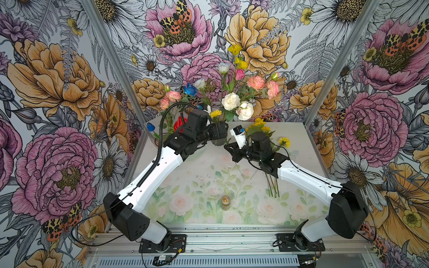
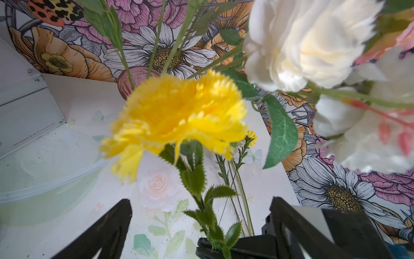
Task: Pick out yellow flowers from the vase
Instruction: Place the flower at the center of the board.
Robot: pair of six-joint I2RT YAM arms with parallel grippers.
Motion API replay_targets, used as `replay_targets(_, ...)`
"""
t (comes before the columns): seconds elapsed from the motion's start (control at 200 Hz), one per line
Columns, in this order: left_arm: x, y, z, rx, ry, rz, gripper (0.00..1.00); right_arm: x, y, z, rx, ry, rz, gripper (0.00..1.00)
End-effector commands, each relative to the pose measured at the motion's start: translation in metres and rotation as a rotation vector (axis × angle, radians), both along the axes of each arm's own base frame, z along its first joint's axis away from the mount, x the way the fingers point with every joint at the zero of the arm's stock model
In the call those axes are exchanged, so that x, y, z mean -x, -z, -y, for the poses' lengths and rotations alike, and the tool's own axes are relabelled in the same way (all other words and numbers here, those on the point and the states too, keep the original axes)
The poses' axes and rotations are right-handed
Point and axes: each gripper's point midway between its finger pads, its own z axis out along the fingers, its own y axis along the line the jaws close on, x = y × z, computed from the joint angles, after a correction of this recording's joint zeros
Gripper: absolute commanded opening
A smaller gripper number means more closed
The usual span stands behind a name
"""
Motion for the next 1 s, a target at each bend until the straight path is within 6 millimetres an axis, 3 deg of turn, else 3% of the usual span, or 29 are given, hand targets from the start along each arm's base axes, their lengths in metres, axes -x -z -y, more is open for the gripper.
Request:
replay_targets(0.0, 0.005, -0.023, -0.023, 0.003, -0.042, 0.068, 0.99, 0.009, -0.001, 0.005, 0.058, -0.014, 0.005, 0.00)
replay_targets(0.275, 0.007, -0.039, -0.035, 0.006, -0.064, 0.111, 0.99, 0.002, 0.053, 0.036, 0.183, 0.086, -0.133, 0.00)
replay_targets(0.62, 0.005, -0.038, -0.043, -0.009, -0.085, 0.117, 0.99, -0.015, 0.123, 0.105, 0.272, 0.329, -0.405, 0.00)
replay_targets(0.751, 0.004, -0.034, -0.041, -0.005, -0.078, 0.107, 0.99, -0.024, 0.137, 0.138, 0.269, 0.446, -0.478, 0.00)
replay_targets(0.996, 0.006, -0.033, -0.042, -0.015, -0.070, 0.116, 0.99, -0.051, 0.142, 0.193, 0.242, 0.648, -0.533, 0.00)
